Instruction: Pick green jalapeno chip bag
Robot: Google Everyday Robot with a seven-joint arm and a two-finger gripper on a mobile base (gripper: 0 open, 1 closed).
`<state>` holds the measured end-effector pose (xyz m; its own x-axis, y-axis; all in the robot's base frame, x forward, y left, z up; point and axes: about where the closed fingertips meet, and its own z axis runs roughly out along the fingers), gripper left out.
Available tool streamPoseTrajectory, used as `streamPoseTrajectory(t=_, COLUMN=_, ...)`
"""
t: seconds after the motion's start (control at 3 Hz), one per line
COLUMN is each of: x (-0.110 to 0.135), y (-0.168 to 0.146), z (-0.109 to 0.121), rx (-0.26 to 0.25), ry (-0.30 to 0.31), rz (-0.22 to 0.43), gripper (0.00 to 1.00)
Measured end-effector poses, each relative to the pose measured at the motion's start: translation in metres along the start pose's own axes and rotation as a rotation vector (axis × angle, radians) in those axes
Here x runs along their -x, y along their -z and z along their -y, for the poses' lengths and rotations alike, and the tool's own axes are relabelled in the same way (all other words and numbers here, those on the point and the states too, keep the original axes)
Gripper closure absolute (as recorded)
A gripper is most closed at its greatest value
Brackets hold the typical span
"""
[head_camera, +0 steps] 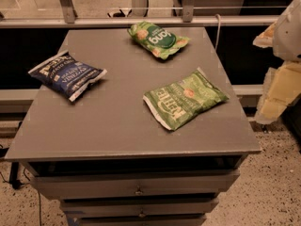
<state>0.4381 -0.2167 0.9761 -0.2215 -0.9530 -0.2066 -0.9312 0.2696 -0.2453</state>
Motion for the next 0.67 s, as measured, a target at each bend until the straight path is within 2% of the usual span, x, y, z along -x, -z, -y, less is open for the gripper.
streamPoseTrajectory(t=0.67, x=-0.0006, y=0.0010, z=0.0016, rx=-0.010, ry=-0.001, rz=0.017, gripper=0.00)
